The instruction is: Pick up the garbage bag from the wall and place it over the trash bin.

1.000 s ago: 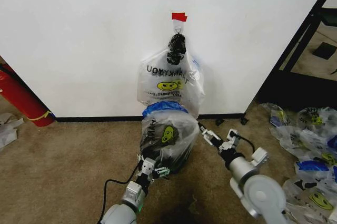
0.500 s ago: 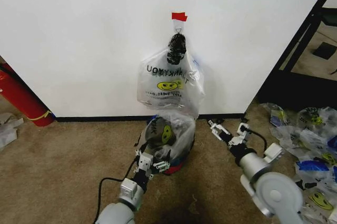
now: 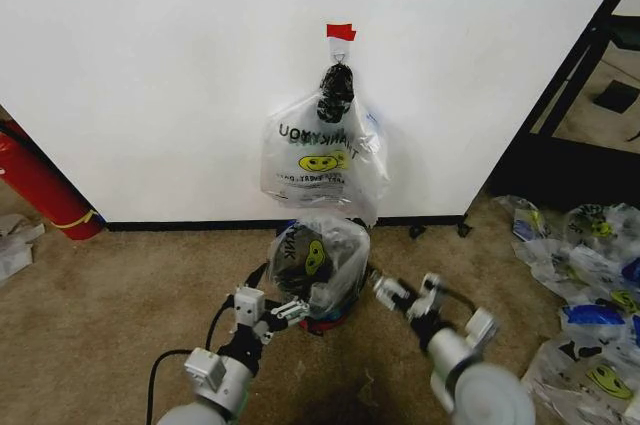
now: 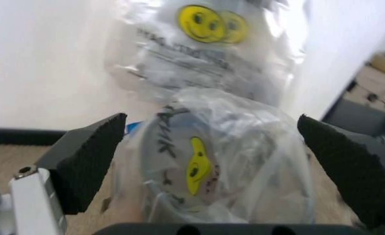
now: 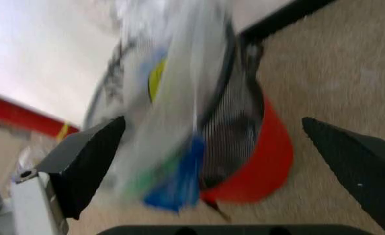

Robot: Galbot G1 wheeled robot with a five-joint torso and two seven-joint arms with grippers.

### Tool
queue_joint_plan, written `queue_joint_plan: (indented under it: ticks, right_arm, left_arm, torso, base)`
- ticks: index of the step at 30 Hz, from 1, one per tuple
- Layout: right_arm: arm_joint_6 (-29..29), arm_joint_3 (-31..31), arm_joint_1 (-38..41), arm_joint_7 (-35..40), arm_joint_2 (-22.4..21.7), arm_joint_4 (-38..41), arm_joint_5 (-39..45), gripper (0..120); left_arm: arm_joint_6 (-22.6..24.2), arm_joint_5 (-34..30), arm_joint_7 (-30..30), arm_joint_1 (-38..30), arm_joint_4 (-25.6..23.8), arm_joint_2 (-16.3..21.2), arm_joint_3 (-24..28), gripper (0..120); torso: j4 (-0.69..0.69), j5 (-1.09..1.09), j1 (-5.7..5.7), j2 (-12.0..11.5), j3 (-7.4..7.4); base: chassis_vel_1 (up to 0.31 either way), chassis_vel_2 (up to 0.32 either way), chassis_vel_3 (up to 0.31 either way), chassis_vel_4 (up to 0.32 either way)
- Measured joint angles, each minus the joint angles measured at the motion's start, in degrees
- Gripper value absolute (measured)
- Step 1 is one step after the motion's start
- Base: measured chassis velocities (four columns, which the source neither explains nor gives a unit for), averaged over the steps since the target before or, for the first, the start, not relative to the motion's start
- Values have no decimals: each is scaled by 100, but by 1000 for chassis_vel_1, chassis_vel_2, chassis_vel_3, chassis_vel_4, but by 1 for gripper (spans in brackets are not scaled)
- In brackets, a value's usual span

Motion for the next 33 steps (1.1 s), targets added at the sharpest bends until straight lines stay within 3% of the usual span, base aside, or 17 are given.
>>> queue_joint_plan:
  ticks: [8,19,26,33]
  right_arm:
    - [370,-520,-37,-443,-310,-325,-1385,100]
    - [522,-964,504,-681,-451,-765,-2220,98]
    - [535,-1151,645,-721,-455,-918,-2376,80]
    - [568,-1196,669,-715,-435,-928,-2381,52]
  left_arm:
    - [-120,23,-59,111,30,-168,-16,100]
    - [-59,17,-66,6,70,-164,47,100]
    - [-30,17,-71,-2,87,-175,36,100]
    - [-15,27,-73,-6,93,-189,64,100]
  torso:
    - [-1,0,0,1,0]
    - [-1,0,0,1,1]
    - [-1,0,0,1,1]
    - [-1,0,0,1,1]
  base:
    - [0,0,0,0]
    - [0,0,0,0]
    - [0,0,0,0]
    - [0,0,0,0]
